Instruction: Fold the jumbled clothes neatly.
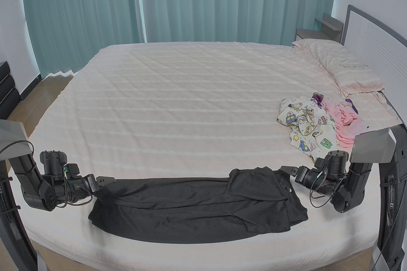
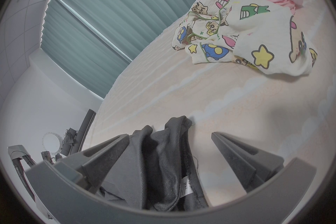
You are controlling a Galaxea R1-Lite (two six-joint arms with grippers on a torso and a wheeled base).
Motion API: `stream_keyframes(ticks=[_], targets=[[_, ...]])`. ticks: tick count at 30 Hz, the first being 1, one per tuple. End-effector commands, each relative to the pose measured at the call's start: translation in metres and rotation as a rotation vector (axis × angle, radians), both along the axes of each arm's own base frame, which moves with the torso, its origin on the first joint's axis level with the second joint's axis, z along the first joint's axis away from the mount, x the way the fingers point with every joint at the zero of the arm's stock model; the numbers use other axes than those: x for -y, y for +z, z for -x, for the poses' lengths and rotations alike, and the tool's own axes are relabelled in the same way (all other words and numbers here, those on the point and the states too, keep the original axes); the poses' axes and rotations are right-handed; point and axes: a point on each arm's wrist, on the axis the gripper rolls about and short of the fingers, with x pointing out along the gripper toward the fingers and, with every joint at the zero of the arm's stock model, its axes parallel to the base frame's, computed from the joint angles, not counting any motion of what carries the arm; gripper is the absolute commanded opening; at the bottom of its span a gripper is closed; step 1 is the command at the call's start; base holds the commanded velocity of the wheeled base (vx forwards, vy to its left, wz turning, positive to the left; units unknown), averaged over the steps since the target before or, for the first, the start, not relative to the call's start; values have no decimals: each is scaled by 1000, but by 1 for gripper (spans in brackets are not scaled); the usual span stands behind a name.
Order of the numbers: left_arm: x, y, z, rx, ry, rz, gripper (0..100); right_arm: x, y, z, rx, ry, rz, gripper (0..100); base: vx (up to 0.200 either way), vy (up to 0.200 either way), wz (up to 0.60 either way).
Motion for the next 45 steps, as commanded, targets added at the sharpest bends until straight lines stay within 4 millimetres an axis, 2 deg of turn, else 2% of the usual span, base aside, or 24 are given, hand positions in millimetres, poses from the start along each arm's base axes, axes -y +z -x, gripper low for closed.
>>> stream_keyframes(ticks=[1,12,13,19,23,25,31,35,45], targets=[[-5,-13,2,-27,-12,-8,100,-1,1,0,3,5,-1,100,0,0,0],[-7,-18,-5,-19,-13,-23,100,-2,1,1,4,6,1,100,0,0,0],[-7,-18,-5,-19,-13,-23,0,-2,1,1,4,6,1,100,0,0,0],[-11,-23,-7,-27,2,-24,0,-1,2,4,0,7,9,100,0,0,0],[-17,-21,-6,-24,25,-27,0,-1,20,12,25,13,10,100,0,0,0],[-17,-19,-5,-21,27,-26,0,-9,29,19,30,44,5,100,0,0,0],[-17,-8,-4,13,32,-23,0,-25,23,35,-30,101,12,100,0,0,0],[-18,-2,-4,35,43,-11,0,-25,19,36,-76,104,21,100,0,0,0],[-19,-1,-4,42,49,-7,0,-30,17,42,-113,124,34,100,0,0,0]])
